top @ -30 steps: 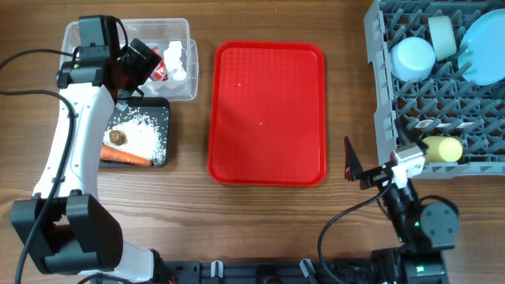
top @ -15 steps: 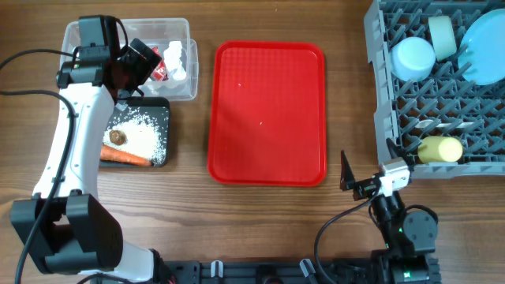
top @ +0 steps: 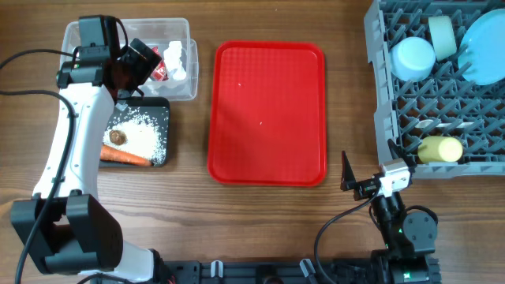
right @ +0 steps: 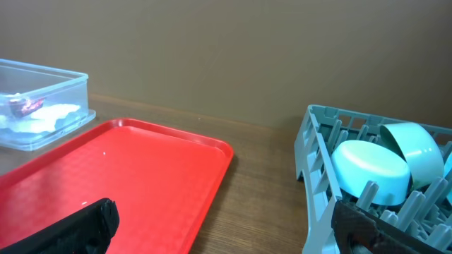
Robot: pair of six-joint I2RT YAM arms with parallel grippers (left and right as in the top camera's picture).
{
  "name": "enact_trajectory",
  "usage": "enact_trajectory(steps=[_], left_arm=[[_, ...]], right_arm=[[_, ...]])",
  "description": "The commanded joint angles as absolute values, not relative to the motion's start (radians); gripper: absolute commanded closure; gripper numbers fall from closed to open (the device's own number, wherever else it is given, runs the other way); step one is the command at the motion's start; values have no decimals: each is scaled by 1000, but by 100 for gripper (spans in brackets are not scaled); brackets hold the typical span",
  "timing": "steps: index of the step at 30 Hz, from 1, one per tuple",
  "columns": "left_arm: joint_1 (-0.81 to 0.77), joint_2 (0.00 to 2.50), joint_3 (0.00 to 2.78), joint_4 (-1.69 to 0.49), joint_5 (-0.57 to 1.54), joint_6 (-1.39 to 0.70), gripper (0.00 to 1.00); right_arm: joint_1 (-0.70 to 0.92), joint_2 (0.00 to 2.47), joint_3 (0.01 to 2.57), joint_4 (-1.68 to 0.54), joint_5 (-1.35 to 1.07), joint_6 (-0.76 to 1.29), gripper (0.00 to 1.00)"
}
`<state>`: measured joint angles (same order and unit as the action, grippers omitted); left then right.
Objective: Sort waste into correct bins and load items into the dishwasher rack
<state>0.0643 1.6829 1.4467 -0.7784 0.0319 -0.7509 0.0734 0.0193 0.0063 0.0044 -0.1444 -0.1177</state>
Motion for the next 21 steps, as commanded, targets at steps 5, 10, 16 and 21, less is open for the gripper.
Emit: enact_trajectory(steps=[5,10,16,21], left_arm=[[68,1672,1455,-776,36,-764,0],[68,1672,1455,-776,36,-764,0],[68,1671,1455,-780,36,-764,0],[65,1655,1455,-793,33,-764,0]], right_arm=[[80,7,5,9,-126,-130,0],[80,7,5,9,-126,-130,0],[80,7,5,9,-126,-130,0],[80,7,5,9,-126,-130,0]])
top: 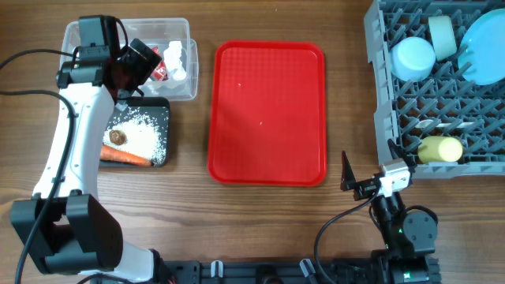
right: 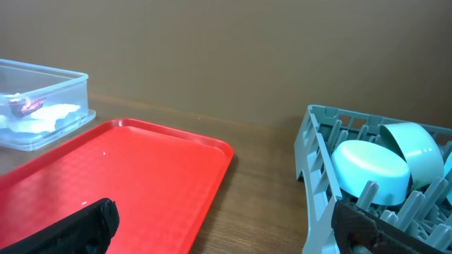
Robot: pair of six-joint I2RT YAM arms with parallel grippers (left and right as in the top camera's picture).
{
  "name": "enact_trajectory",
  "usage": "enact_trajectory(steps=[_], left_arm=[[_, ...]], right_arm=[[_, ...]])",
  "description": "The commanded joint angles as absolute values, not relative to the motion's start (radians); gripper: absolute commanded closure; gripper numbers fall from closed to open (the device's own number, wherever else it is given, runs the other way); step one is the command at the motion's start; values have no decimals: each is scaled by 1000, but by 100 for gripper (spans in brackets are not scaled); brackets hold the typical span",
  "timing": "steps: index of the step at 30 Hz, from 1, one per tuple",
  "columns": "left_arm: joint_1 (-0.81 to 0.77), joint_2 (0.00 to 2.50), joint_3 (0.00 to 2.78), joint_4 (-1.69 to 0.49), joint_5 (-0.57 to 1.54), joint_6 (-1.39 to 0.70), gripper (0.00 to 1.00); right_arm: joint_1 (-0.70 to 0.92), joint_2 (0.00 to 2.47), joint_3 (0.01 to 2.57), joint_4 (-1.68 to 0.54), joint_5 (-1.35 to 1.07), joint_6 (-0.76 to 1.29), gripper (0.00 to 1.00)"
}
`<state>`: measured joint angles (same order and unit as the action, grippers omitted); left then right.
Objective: Sort waste into correct bins and load items into the dishwasher rack
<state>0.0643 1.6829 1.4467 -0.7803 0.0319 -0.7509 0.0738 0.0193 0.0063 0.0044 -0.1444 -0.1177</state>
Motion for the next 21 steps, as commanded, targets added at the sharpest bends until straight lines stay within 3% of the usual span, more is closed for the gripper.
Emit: enact_trajectory(steps=[1,5,11,21], left_arm=[[63,1648,1455,-794,29,-763,0],[45,1588,1422,-744,31,-697,0],[-23,1363,1206,-511,44,-376,0],[27,871,593,-166,62,-365,0]], right_arm=[[80,7,5,9,-126,-130,0],[80,7,5,9,-126,-130,0],[80,7,5,9,-126,-129,0],[80,7,5,9,-126,-130,0]])
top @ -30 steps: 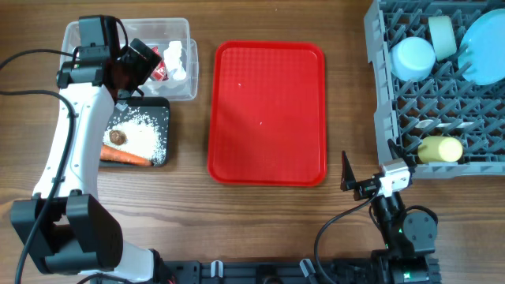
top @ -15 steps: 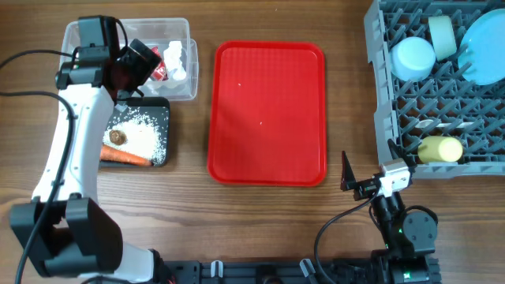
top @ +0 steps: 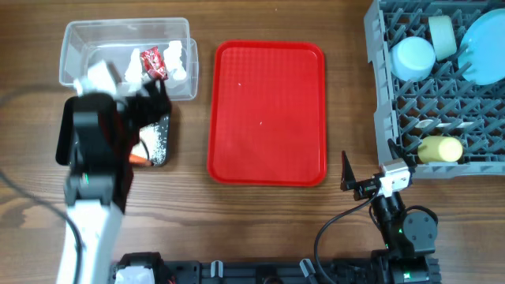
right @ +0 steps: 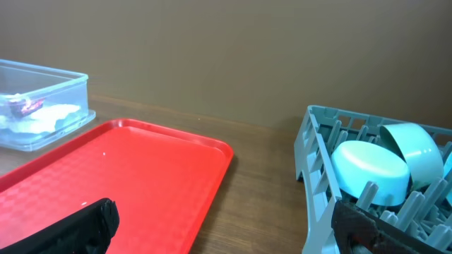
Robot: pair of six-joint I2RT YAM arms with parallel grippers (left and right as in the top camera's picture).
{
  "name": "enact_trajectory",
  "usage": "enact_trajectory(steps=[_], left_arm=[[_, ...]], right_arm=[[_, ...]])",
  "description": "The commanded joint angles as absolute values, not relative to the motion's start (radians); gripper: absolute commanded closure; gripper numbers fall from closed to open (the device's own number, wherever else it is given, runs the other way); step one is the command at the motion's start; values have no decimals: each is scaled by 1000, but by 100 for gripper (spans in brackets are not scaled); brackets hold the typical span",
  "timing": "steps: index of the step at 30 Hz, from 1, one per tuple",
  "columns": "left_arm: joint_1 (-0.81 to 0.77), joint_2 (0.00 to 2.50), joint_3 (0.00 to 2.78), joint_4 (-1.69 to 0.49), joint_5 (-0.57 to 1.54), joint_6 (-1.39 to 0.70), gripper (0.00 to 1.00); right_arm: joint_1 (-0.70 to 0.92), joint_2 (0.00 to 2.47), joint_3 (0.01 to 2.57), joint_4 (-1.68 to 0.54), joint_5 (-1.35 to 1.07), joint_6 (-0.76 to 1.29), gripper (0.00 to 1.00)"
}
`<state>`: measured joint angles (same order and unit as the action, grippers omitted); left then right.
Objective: Sort waste into correct bins and load items into the dishwasher rack
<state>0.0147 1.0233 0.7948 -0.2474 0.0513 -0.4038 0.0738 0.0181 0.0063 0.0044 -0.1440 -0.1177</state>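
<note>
My left arm is motion-blurred over the black food tray [top: 160, 136], hiding most of its rice and carrot. The left gripper [top: 154, 102] sits at the near edge of the clear waste bin [top: 126, 25]; its jaws are too blurred to read. The bin holds a red wrapper [top: 150, 61] and white crumpled paper [top: 175, 57]. The grey dishwasher rack [top: 379, 118] holds a pale blue bowl [top: 413, 57], a blue plate [top: 485, 47], a cream cup [top: 442, 31] and a yellow cup [top: 440, 149]. My right gripper [top: 359, 181] rests open and empty by the rack's front corner.
A red tray [top: 267, 113] lies bare in the middle of the wooden table. The right wrist view shows that red tray [right: 120, 176] on the left, the clear bin [right: 42, 77] beyond it, and the rack [right: 314, 162] with the blue bowl [right: 370, 168] on the right.
My left arm has pulled back from over the clear bin toward the table's front and now covers the black food tray. The bin's left side is uncovered. The right arm has not moved.
At both earlier moments my left gripper hung still over the clear waste bin beside the red wrapper, and my right gripper sat parked open by the rack. Now the left arm is drawn back over the black tray.
</note>
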Motion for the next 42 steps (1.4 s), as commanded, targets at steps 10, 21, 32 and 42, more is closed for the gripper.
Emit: enact_trajectory(steps=[10,21,32,42], left_arm=[[62,379,178,-18,63,-344,0],[81,140,80,-19,56,-291,0],[81,17,15,-17,63,-296,0],[80,3,6,-75,70,-291,0]], right_arm=[[80,7,5,9,-126,-130,0],[80,7,5,9,-126,-129,1],[80,7,5,9,-126,-130,0],[80,7,5,9,-126,-130,0]])
